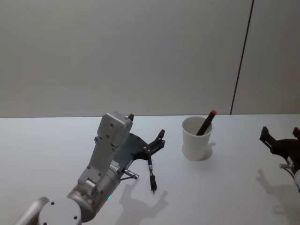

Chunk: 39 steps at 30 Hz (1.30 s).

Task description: Place the pen into the pen holder.

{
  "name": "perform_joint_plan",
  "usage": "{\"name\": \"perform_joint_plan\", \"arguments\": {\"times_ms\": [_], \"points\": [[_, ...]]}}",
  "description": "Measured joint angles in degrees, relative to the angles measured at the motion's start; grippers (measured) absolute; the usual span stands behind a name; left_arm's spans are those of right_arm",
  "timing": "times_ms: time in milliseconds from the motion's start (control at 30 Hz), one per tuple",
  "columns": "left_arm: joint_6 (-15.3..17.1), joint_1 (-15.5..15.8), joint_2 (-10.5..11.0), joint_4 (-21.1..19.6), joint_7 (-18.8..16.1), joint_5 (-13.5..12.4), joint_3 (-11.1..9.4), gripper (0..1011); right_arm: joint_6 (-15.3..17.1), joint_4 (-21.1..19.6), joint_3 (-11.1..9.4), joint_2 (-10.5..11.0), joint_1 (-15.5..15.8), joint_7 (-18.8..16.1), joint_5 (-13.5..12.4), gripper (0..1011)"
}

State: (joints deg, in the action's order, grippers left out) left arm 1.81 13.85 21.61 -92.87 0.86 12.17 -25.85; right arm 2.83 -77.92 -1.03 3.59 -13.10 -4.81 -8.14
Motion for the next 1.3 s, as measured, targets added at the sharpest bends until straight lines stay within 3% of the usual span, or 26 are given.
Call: {"name": "perform_joint_plan", "arguments": {"times_ms": [567,900,1300], "points": [[8.7,3.4,-2.7,4.2,0.6,3.4,1.0,1004,0.5,-0.4,-0.2,0.2,0.5,0.3,0.1,1001],[14.4,7.6,-5.9,10.6,0.7,4.6,1.4,1004,0.6,-0.5,-0.3,0.3,0.6,0.3,0.2,1001],[18.0,11.5,-9.4,17.4,-0.5,5.6,1.2,1004,0.7,-0.5,-0.3,0.3,0.7,0.3,0.2,1001]]}}
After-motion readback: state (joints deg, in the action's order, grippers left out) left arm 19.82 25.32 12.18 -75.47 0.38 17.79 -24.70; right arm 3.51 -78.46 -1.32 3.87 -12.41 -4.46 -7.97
